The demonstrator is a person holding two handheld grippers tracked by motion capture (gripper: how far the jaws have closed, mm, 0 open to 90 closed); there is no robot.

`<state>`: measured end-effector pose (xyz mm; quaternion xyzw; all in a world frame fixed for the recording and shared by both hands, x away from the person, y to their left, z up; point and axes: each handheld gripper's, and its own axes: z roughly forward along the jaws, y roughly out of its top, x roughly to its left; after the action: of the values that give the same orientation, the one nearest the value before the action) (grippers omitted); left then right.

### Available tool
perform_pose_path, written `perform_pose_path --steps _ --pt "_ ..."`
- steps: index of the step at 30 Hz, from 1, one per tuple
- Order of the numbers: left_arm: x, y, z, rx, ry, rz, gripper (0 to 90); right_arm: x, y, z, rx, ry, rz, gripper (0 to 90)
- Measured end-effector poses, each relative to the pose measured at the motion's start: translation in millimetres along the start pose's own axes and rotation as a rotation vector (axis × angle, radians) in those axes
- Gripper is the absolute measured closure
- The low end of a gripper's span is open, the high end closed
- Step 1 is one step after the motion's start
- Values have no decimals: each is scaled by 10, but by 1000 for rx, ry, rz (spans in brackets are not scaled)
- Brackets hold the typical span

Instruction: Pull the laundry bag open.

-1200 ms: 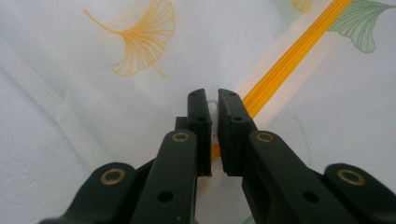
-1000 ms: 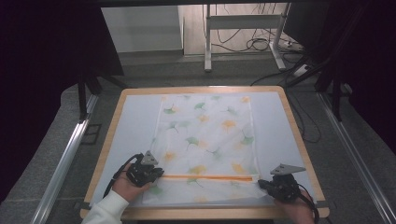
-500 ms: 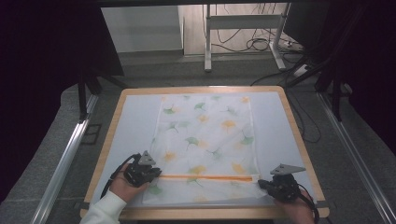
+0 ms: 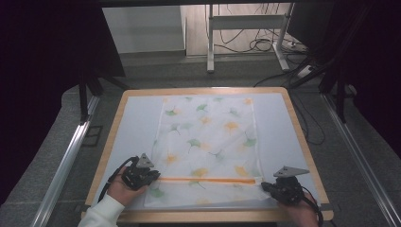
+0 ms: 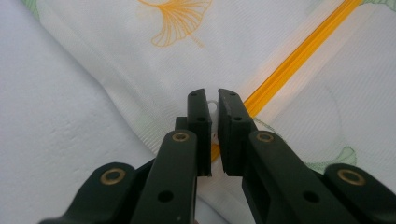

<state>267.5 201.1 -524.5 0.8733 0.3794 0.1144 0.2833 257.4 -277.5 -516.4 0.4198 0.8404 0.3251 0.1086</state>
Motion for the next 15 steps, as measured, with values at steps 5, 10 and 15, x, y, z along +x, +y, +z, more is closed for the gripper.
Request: perform_pose_path --steps 5,10,15 --pt "14 -20 -15 1 5 -3 848 0 0 0 0 0 0 894" --pt "23 -35 -31 2 2 -6 848 0 0 0 0 0 0 894" --pt "33 -49 -49 -1 2 -9 848 2 1 -1 4 1 5 895"
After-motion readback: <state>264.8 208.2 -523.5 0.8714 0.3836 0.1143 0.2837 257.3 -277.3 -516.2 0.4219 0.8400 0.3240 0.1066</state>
